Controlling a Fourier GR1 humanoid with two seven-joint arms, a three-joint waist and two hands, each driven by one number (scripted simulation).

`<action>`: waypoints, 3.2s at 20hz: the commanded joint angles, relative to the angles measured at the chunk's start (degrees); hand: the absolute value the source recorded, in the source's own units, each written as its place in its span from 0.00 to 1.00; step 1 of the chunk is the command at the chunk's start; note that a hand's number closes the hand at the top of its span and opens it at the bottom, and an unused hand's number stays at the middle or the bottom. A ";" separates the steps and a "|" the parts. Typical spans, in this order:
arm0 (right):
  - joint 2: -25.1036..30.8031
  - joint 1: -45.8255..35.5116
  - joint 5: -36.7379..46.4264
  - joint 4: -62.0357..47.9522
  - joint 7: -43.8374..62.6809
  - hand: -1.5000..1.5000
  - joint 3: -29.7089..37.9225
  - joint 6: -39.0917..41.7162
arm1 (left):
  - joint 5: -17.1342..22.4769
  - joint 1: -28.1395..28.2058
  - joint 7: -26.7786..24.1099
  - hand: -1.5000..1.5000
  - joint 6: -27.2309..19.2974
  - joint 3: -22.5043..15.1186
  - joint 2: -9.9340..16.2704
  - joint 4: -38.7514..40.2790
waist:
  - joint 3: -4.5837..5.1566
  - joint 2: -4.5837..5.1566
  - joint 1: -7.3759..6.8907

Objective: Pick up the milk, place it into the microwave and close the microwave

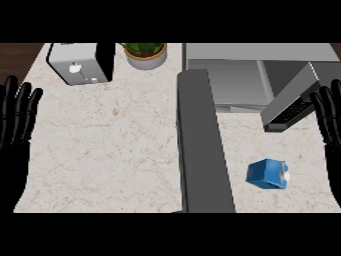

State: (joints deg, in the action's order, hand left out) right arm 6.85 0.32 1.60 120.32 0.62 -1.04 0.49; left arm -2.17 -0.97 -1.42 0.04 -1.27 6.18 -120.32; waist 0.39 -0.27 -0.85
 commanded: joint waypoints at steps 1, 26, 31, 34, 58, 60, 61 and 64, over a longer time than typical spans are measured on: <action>-0.05 -3.30 1.44 0.81 2.81 0.00 -0.78 0.40 | 1.73 1.78 -0.95 0.00 1.64 0.89 -0.30 -1.03 | -0.38 0.24 0.73; -3.92 8.32 -3.29 -6.42 -5.63 0.00 0.40 5.61 | 1.93 18.77 3.44 0.00 0.08 -5.55 -5.31 -10.84 | -0.41 0.19 0.52; -1.75 10.09 -4.47 -12.45 -9.92 0.00 4.02 8.47 | 5.33 16.84 4.41 0.00 1.89 -2.24 -3.62 -10.04 | -0.40 0.24 0.71; -3.43 10.64 -1.15 -17.42 -15.40 0.00 3.05 7.30 | -0.35 22.39 -3.28 0.00 1.25 -8.80 -6.12 -6.43 | -0.39 0.22 0.62; 1.55 -1.65 -0.50 -66.07 -48.44 0.00 13.44 12.33 | -2.88 24.85 2.17 0.00 -1.81 -12.90 -5.25 -14.22 | -0.42 0.25 0.45; 2.63 -5.86 -0.29 -74.45 -52.31 0.00 14.86 12.59 | -0.34 23.76 4.04 0.00 -1.03 -11.09 -4.52 -15.92 | -0.44 0.31 0.30; 3.63 -4.46 -0.36 -74.84 -53.53 0.00 15.28 13.05 | 0.17 25.52 1.93 0.00 -0.37 -11.31 -4.49 -14.43 | -0.42 0.28 0.39; 2.96 -7.92 1.41 -78.85 -53.81 0.00 13.85 10.95 | 0.22 24.51 2.63 0.00 -0.87 -10.27 -4.36 -13.48 | -0.41 0.27 0.46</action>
State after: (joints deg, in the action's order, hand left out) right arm 8.64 -4.52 2.02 47.46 -50.52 12.53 12.10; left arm -2.76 22.79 0.28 -1.23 -12.02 1.37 -133.07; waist -0.03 0.02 -0.41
